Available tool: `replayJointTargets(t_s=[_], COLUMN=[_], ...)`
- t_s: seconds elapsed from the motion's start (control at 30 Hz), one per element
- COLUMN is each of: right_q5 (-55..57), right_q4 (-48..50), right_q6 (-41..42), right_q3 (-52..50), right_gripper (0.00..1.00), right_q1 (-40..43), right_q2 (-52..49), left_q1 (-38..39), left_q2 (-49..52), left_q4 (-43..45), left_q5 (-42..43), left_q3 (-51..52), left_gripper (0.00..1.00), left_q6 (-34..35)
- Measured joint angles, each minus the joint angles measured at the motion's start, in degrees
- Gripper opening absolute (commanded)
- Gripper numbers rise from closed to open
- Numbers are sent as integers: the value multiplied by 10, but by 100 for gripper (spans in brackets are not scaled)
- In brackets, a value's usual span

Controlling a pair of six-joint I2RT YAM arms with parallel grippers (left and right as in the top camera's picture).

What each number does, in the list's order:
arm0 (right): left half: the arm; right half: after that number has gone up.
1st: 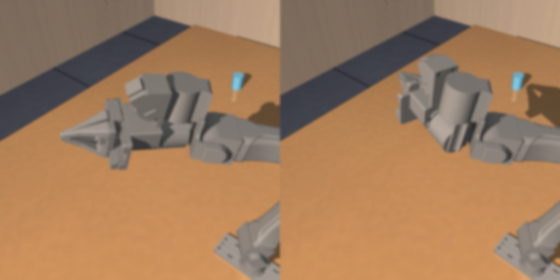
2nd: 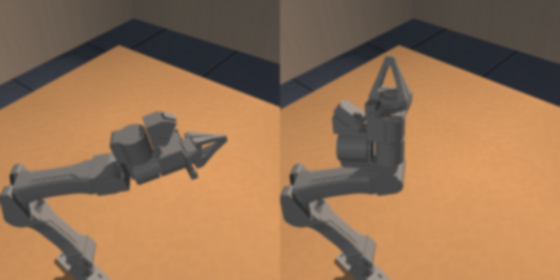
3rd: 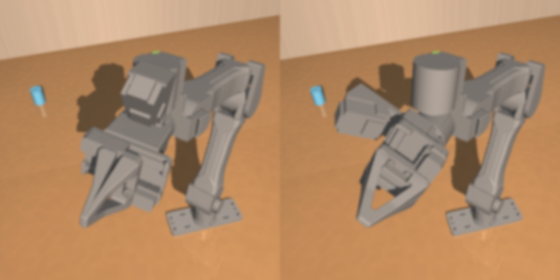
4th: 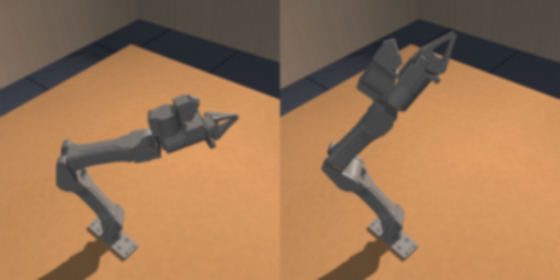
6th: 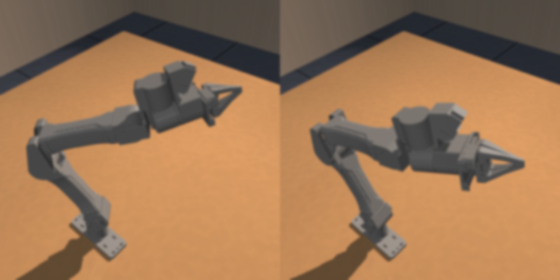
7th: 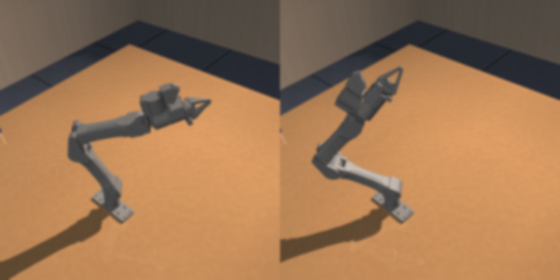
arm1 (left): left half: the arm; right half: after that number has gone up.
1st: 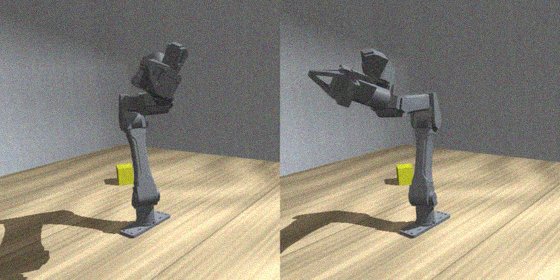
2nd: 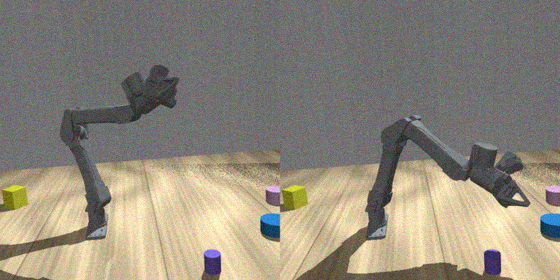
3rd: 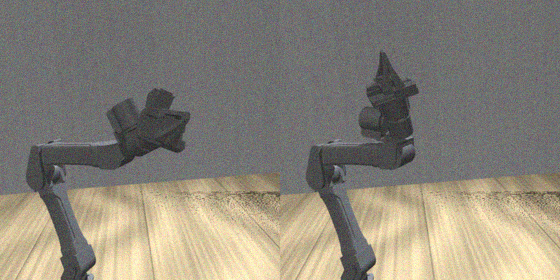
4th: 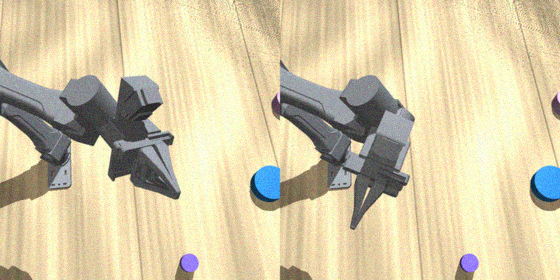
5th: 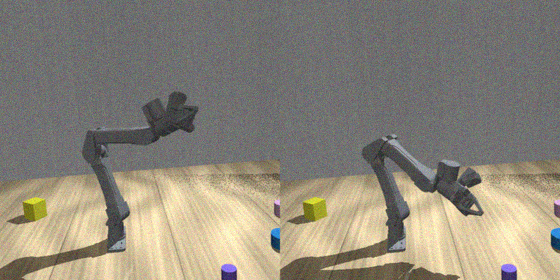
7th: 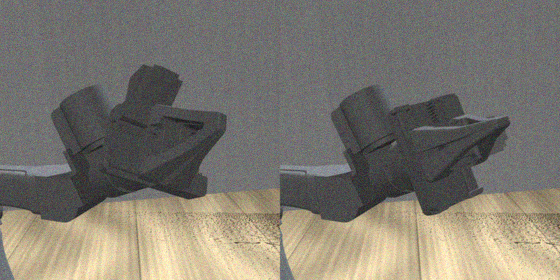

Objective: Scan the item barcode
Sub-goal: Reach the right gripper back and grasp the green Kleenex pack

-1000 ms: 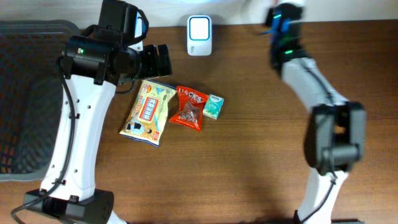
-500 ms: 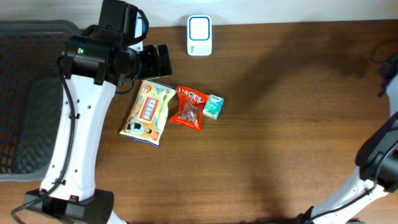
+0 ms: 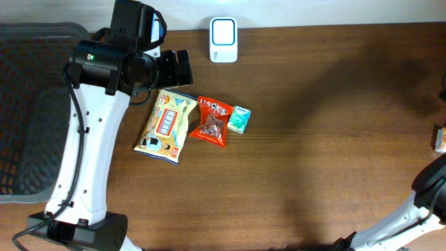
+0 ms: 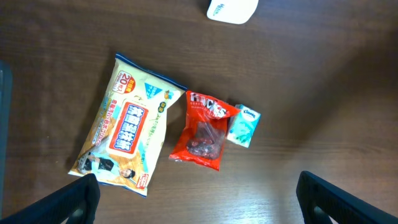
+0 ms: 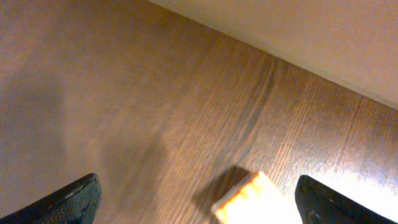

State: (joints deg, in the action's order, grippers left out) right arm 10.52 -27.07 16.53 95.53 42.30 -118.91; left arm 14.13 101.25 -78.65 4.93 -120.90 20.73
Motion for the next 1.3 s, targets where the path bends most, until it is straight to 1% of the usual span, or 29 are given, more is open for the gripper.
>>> replayJointTargets(t_s=[0.07, 0.1, 0.17, 0.23, 0.27, 0.33, 0.37, 0.4, 0.43, 0.5, 0.57, 0.67, 0.7, 0.73, 0.9, 1.07, 1.1, 1.23, 1.27, 1.3], right_q5=[-33, -67, -192, -354, -399, -485, -501, -511, -507, -465, -401, -346, -338, -334, -340, -250, -231, -155, -143, -113], right_q4=[-53, -84, -124, -159, -172, -222, -236, -240, -242, -240, -235, -229, -226, -222, -216, -223, -224, -238, -246, -272], right_q6=[0, 0, -14, -57, -70, -94, -97, -102, -104, -110, -88, -33, -19, -3, 19, 47, 52, 60, 60, 60], right_q3=[0, 0, 1, 0, 0, -1, -2, -7, -11, -19, -20, -20, -20, -20, -21, -23, -28, -47, -46, -42], right_gripper=[99, 99, 99, 99, 99, 99, 99, 96, 88, 76, 75, 58, 53, 50, 44, 43, 38, 39, 40, 45], right_q1=[-22, -32, -54, -94, -117, -217, -258, -307, -336, -416, -491, -556, -569, -581, -629, -652, -652, -652, -652, -652], right_q2=[67, 93, 120, 116, 114, 106, 101, 95, 91, 72, 48, 13, -1, -19, -42, -42, -42, -40, -39, -38], left_q1=[0, 0, 0, 0, 0, 0, 0, 0, 0, 0, 0, 0, 0, 0, 0, 0, 0, 0, 0, 0], left_q2=[0, 0, 0, 0, 0, 0, 0, 0, 0, 0, 0, 0, 0, 0, 0, 0, 0, 0, 0, 0], left_q4=[0, 0, 0, 0, 0, 0, 0, 0, 0, 0, 0, 0, 0, 0, 0, 0, 0, 0, 0, 0], left_q5=[0, 0, 0, 0, 0, 0, 0, 0, 0, 0, 0, 0, 0, 0, 0, 0, 0, 0, 0, 0], left_q3=[0, 0, 0, 0, 0, 0, 0, 0, 0, 0, 0, 0, 0, 0, 0, 0, 0, 0, 0, 0], left_gripper=[99, 99, 99, 99, 99, 99, 99, 99, 99, 99, 99, 99, 99, 99, 99, 99, 99, 99, 99, 99], left_q6=[0, 0, 0, 0, 0, 0, 0, 0, 0, 0, 0, 0, 0, 0, 0, 0, 0, 0, 0, 0])
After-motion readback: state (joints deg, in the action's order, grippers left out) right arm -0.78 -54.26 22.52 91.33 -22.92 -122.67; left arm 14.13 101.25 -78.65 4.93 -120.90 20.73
